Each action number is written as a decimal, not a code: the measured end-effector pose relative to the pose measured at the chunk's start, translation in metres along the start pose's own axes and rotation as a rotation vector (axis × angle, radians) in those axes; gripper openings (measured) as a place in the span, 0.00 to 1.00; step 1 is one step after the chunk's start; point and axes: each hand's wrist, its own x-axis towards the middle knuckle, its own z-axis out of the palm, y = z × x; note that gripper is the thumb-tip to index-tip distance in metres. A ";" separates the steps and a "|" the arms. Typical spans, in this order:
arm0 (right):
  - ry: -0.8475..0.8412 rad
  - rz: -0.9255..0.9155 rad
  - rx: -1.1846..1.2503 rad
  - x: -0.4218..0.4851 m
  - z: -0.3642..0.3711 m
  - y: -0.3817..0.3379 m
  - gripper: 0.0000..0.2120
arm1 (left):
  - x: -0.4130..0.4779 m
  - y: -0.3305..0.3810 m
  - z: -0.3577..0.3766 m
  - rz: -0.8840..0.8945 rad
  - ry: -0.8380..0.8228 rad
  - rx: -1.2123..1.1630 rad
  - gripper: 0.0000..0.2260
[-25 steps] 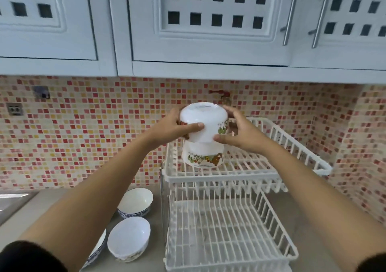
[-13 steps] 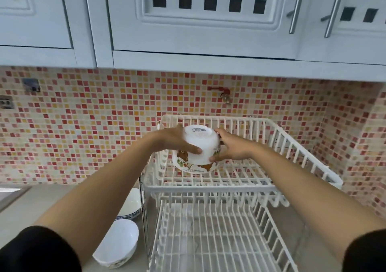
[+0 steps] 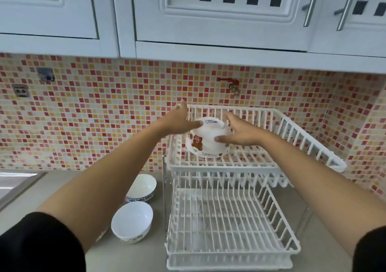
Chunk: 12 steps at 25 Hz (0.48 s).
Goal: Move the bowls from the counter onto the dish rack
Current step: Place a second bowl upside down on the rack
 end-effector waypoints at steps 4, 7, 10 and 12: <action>0.157 -0.130 -0.052 -0.013 0.019 -0.069 0.37 | -0.053 -0.025 -0.035 0.005 0.140 -0.041 0.33; 0.231 -0.228 -0.016 -0.021 0.051 -0.132 0.33 | -0.094 -0.067 -0.055 -0.056 0.210 -0.066 0.31; 0.248 -0.282 -0.014 -0.028 0.094 -0.179 0.31 | -0.129 -0.111 -0.057 -0.142 0.194 -0.055 0.30; 0.205 -0.287 0.026 -0.031 0.133 -0.199 0.31 | -0.152 -0.140 -0.045 -0.199 0.154 -0.038 0.28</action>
